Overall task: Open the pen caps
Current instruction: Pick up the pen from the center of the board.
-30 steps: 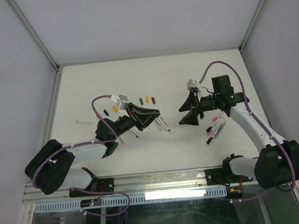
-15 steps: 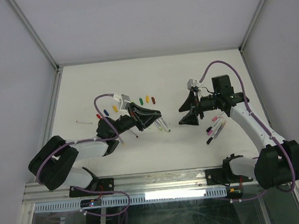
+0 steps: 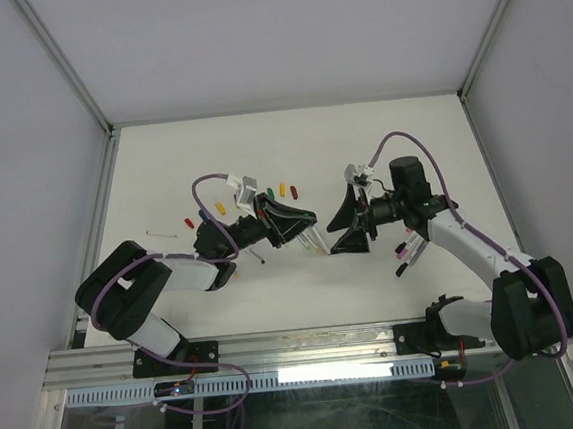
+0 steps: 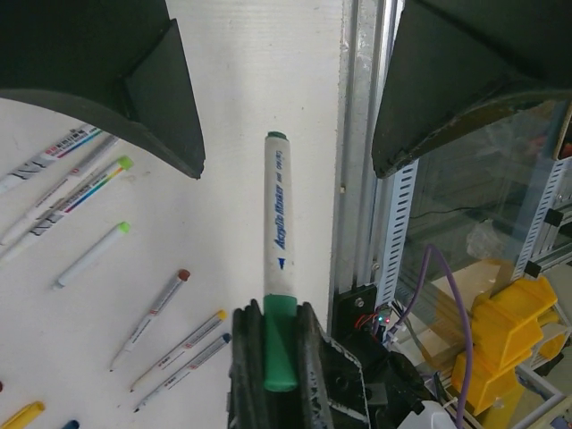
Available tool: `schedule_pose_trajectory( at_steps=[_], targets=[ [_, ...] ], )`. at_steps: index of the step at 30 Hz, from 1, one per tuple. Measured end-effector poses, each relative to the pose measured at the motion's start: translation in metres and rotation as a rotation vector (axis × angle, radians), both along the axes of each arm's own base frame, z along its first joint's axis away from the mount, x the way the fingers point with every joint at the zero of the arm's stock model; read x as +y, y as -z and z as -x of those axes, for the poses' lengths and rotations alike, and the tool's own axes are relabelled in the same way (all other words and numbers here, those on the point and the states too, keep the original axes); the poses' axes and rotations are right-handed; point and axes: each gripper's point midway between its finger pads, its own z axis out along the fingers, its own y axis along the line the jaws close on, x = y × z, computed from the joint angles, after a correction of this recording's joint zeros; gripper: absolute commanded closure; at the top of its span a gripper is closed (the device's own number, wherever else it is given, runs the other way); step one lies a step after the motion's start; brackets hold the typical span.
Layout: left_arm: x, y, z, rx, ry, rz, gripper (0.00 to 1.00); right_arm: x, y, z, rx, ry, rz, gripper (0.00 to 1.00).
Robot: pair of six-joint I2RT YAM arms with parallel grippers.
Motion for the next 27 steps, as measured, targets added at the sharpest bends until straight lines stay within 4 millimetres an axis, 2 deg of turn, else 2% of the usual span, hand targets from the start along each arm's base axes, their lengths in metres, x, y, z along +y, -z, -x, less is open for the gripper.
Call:
schedule_pose_trajectory(
  at_steps=[5,13,17,24,25,27],
  targets=[
    [-0.007,0.001,-0.008,0.041,0.005,0.018,1.0,0.012,0.01,0.005,0.0,-0.008,-0.002,0.26],
    [-0.016,0.017,-0.019,0.139,0.006,0.016,1.0,0.023,0.003,0.001,-0.039,-0.003,-0.031,0.53],
    [-0.016,0.016,-0.019,0.156,0.013,0.025,1.0,0.024,0.004,-0.002,-0.036,0.015,-0.023,0.65],
    [-0.016,0.014,-0.02,0.159,0.009,0.029,1.0,0.025,0.008,-0.004,-0.029,0.025,-0.015,0.65],
    [-0.016,0.014,-0.02,0.16,0.008,0.03,1.0,0.025,0.008,-0.004,-0.027,0.025,-0.014,0.7],
    [-0.016,0.013,-0.021,0.161,0.007,0.032,1.0,0.026,0.009,-0.005,-0.024,0.027,-0.011,0.71]
  ],
)
